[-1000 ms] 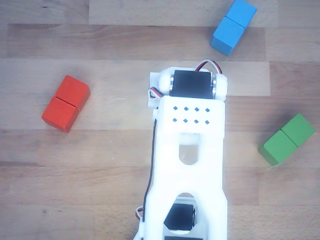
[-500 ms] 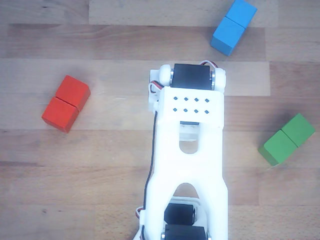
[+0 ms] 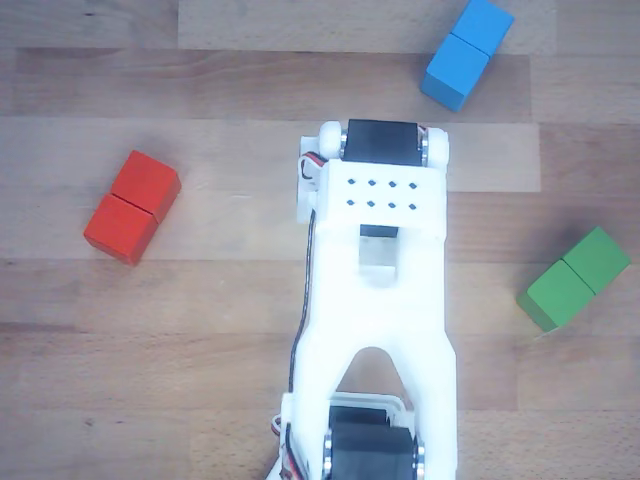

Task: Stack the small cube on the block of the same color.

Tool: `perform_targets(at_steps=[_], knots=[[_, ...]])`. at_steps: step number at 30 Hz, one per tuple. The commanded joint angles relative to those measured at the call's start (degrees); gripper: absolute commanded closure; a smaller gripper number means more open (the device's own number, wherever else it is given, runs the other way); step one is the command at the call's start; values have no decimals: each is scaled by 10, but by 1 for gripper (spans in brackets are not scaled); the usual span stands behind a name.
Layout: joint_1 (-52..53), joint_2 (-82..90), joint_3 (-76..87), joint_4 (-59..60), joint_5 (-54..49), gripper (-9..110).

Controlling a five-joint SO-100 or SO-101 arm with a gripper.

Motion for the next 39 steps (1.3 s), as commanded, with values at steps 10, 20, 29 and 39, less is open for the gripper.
perform_targets(at_steps=[10, 20, 29, 39], knots=[[-2, -54, -54, -3, 4, 72], [-3, -89, -62, -9, 8, 72], [-1, -99, -62, -75, 8, 92], [-1, -98, -56, -101, 8, 97]])
